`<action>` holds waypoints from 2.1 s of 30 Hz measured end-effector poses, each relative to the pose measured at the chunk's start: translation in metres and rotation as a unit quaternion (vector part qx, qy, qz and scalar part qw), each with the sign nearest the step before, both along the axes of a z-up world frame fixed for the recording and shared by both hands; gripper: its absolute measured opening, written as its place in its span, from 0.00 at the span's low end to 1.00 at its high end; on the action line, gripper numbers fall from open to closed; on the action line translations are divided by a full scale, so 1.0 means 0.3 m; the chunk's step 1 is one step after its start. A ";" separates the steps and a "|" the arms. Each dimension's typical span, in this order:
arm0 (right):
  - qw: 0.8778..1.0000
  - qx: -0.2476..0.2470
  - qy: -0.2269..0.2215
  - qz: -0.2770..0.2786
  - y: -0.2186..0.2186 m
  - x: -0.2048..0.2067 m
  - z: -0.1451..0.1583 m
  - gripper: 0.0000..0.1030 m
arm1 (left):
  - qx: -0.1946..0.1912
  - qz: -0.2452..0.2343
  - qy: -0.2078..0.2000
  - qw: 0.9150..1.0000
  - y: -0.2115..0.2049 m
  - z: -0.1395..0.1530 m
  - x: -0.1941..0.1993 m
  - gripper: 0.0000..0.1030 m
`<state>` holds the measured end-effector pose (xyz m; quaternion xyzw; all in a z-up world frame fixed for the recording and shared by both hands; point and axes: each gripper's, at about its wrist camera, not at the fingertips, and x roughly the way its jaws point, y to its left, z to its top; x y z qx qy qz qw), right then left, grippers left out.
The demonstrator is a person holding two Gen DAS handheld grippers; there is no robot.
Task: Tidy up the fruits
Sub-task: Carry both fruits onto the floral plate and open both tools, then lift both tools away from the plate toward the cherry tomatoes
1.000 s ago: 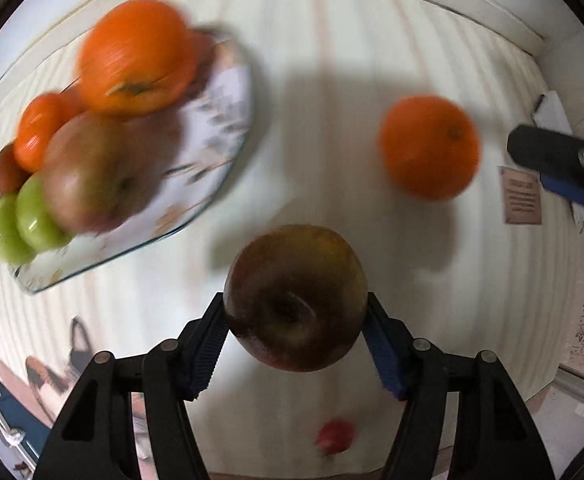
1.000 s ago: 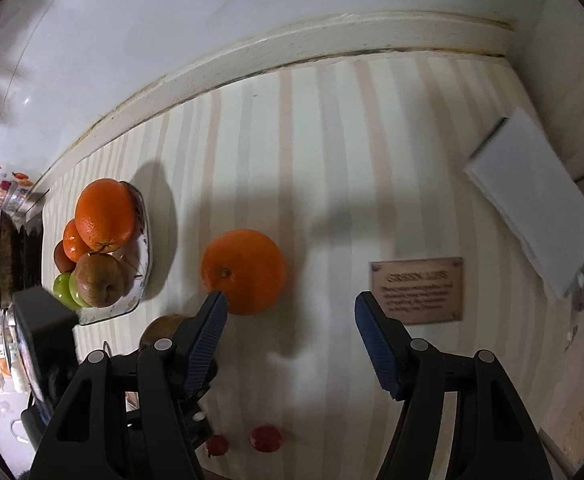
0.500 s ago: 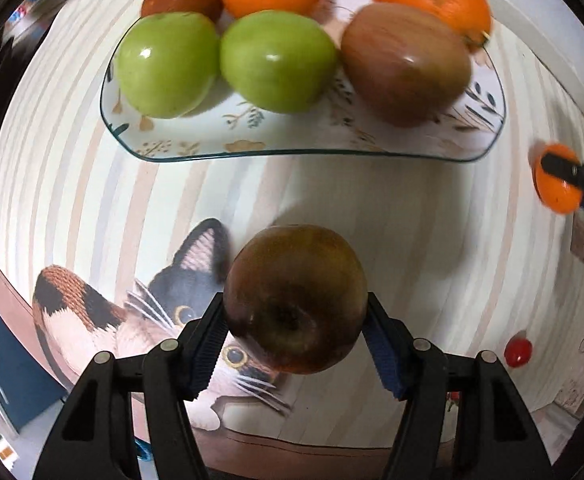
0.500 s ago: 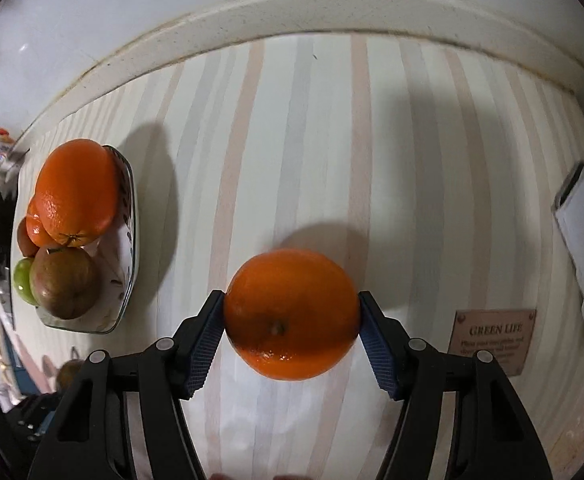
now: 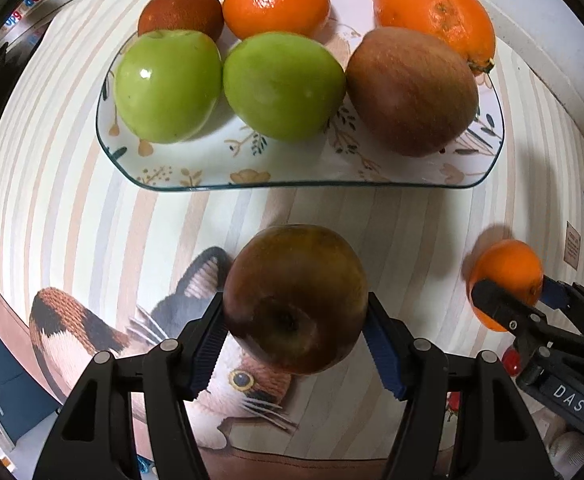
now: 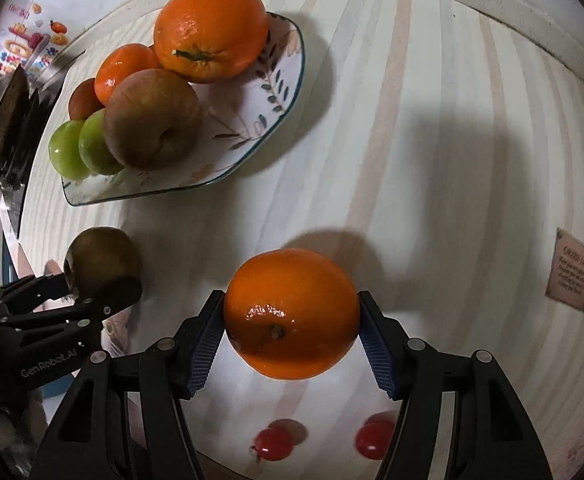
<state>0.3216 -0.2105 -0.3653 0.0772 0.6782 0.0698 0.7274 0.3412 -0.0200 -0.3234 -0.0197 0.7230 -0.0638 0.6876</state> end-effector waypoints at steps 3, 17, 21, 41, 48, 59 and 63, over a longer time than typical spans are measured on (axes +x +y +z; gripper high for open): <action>1.000 0.006 -0.002 -0.006 0.015 -0.009 0.001 0.65 | -0.004 -0.005 -0.009 1.000 -0.020 0.021 0.014 0.61; 0.995 0.055 -0.071 -0.050 -0.004 0.198 0.176 0.65 | -0.048 -0.007 -0.092 0.995 -0.018 0.384 0.091 0.61; 0.994 0.056 -0.080 -0.054 0.014 0.280 0.167 0.65 | -0.063 -0.010 -0.107 0.992 -0.014 0.455 0.220 0.61; 0.992 0.082 -0.071 -0.069 -0.027 0.294 0.104 0.66 | -0.015 -0.073 -0.051 0.996 -0.106 0.210 0.434 0.62; 0.990 0.092 -0.073 -0.075 -0.034 0.288 0.142 0.90 | -0.021 -0.053 -0.043 0.997 -0.088 0.222 0.423 0.62; 0.993 0.035 -0.100 -0.059 -0.018 0.233 0.275 0.94 | -0.031 -0.017 -0.100 0.994 0.030 0.366 0.320 0.81; 0.991 0.008 -0.124 -0.047 0.009 0.193 0.352 0.94 | -0.010 0.009 -0.134 0.991 0.099 0.415 0.227 0.82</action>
